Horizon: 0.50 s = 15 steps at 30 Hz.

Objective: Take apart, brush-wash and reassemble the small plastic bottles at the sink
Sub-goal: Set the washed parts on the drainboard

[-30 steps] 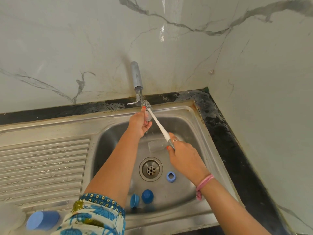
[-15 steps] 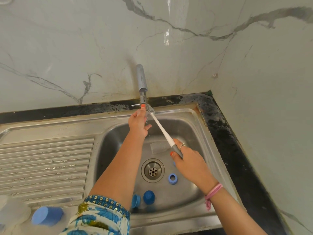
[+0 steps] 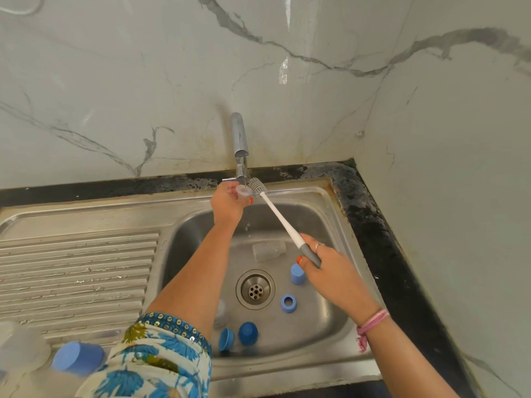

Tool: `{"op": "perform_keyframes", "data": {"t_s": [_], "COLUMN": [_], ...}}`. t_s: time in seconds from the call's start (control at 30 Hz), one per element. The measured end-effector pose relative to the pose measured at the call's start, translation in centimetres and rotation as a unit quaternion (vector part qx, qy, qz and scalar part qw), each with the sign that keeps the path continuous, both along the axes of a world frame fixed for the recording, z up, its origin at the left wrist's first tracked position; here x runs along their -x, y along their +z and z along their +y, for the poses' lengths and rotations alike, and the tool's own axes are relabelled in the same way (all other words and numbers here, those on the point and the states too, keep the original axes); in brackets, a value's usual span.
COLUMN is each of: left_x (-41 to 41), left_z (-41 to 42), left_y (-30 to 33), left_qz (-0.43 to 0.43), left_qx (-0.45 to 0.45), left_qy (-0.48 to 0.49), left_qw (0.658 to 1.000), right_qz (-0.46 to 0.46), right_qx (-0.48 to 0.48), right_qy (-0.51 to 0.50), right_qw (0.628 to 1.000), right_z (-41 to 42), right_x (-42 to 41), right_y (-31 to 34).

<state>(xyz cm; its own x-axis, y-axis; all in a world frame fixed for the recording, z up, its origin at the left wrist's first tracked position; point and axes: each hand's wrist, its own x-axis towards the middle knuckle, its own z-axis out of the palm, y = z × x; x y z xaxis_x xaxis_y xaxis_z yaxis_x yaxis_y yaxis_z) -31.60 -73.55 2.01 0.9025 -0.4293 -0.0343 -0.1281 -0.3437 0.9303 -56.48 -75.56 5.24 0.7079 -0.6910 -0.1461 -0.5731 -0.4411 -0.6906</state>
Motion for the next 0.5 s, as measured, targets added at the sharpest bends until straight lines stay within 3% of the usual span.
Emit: {"op": "perform_keyframes", "data": {"t_s": [0.17,0.3,0.37,0.5], "left_x": [0.8,1.0,0.8,0.6], "left_z": [0.0,0.2,0.4,0.8], "left_y": [0.3,1.1,1.2,2.0], "left_qz": [0.018,0.192,0.238,0.077], "left_qx": [0.052,0.108,0.091,-0.026], "left_qy": [0.01,0.026,0.029,0.046], "left_qw": [0.998,0.975,0.966,0.996], "right_qz": [0.012,0.0,-0.018,-0.014], "right_qx": [-0.011,-0.058,-0.102,-0.135], "right_qy": [-0.007,-0.012,-0.019,-0.007], "right_qw": [1.0,0.998,0.994,0.991], "right_z": [0.0,-0.3,-0.5,-0.4], "right_x": [0.7,0.6,0.3,0.0], "right_y": [-0.2,-0.2,-0.3,-0.6]}}
